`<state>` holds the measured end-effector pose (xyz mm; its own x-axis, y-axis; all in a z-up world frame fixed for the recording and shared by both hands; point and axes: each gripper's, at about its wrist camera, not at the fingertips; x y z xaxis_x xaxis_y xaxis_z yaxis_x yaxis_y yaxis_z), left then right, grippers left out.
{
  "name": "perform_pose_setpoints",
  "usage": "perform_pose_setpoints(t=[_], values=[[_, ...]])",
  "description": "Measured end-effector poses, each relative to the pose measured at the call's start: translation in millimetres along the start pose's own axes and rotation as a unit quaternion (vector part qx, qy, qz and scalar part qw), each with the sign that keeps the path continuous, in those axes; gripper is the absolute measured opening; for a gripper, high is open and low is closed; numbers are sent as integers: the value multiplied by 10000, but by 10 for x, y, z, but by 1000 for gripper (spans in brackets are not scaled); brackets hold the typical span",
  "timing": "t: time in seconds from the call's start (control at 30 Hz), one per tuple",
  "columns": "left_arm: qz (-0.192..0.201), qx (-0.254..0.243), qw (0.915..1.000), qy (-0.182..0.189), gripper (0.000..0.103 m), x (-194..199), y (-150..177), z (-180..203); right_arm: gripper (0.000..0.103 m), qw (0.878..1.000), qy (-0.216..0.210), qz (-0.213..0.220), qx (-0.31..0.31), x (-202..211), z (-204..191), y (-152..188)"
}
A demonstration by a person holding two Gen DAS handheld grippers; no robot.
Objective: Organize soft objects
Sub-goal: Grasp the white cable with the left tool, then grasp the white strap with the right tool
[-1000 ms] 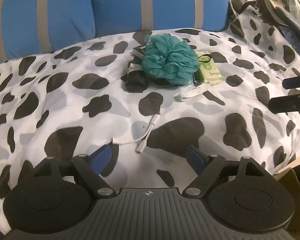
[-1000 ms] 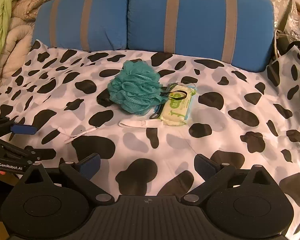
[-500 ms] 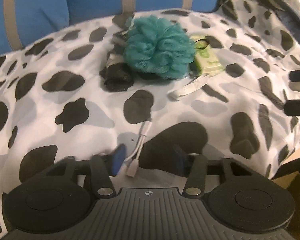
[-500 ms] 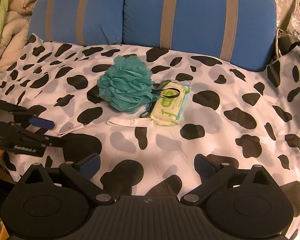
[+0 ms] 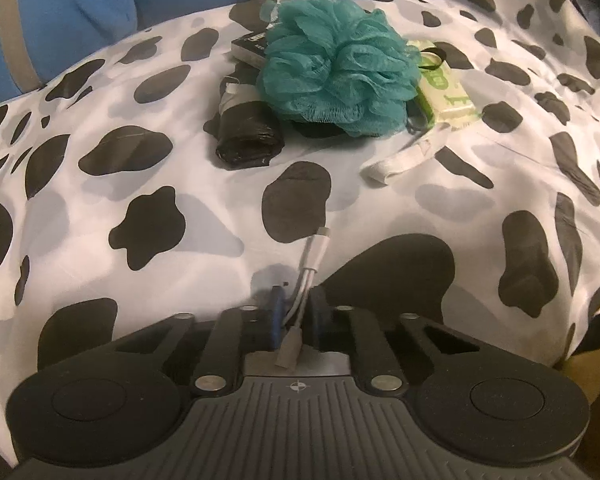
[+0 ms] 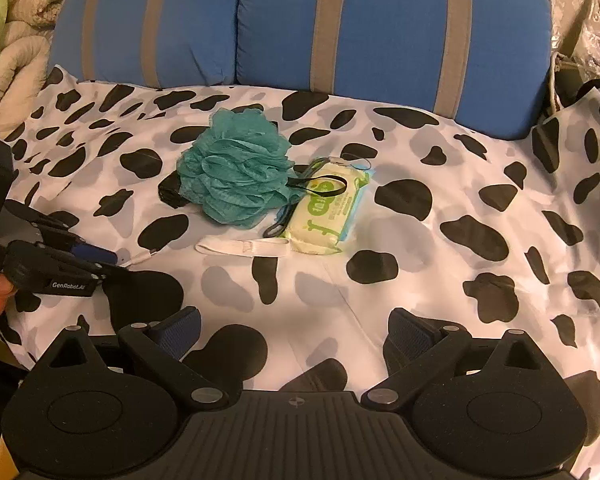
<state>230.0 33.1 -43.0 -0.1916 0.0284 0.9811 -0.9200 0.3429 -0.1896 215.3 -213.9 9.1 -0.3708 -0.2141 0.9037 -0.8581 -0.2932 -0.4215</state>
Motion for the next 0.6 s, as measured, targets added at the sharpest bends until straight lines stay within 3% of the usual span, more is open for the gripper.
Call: perform_pose_setpoints(t=[0.13,0.6], values=[[-20,53,10000,-1,6,40,15,18,100,10000,16,-25,-30,-20,7,-15],[682,-20,9974,227,6,455,43,169,100,9995,132,232,191,-114,-63,-168]])
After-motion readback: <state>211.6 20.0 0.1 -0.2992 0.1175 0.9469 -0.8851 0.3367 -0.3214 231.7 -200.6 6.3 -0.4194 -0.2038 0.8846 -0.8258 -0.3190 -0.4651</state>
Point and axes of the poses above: each gripper's, at about its wrist camera, not at the fingertips, and x roughly against the way its jaws point, z to its right, y to its underside, and after that the axes turned 15 degrees about -z, right-handed
